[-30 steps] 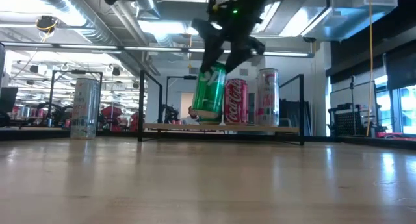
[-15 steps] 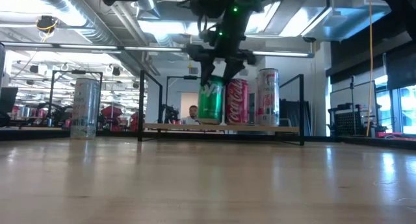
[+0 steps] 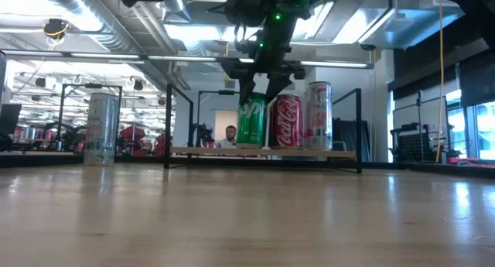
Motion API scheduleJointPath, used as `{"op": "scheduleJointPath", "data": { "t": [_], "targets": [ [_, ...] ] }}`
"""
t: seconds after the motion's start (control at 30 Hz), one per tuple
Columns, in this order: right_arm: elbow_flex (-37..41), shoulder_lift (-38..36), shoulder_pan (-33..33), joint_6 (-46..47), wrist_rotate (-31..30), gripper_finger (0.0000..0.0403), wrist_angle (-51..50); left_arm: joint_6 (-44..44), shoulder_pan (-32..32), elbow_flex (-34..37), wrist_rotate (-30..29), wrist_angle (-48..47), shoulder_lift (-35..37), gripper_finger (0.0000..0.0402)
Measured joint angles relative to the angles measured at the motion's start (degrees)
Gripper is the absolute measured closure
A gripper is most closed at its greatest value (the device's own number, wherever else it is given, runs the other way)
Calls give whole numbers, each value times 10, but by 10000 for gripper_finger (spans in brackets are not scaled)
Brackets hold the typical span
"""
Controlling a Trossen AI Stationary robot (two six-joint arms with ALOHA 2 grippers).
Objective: Place canned beverage on shelf
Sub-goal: Put the green soda can on the shelf aligned with the other green soda can, then put the white yellow soda can on the shelf
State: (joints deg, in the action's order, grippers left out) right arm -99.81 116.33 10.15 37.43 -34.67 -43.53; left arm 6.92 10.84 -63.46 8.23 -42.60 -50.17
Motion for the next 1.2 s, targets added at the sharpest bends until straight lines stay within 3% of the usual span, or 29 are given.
{"op": "scheduleJointPath", "data": {
  "t": [0.33,0.67,0.73,0.9,1.07,1.2],
  "targets": [
    [-2,-1,0,-6,19,78,-6,3,0,0,-1,0,0,38],
    [-113,-45,-5,-113,33,49,-181,20,0,0,-6,-2,-1,38],
    [-115,-70,-4,-142,47,54,-205,52,0,0,-44,-7,-3,38],
    [-74,-143,-4,-204,57,70,-237,139,21,0,-168,-42,-14,38],
    [8,-213,-1,-262,58,86,-234,224,87,0,-212,-127,-30,38],
    [72,-251,13,-301,79,90,-221,284,157,0,-213,-180,-49,38]
  ]
}}
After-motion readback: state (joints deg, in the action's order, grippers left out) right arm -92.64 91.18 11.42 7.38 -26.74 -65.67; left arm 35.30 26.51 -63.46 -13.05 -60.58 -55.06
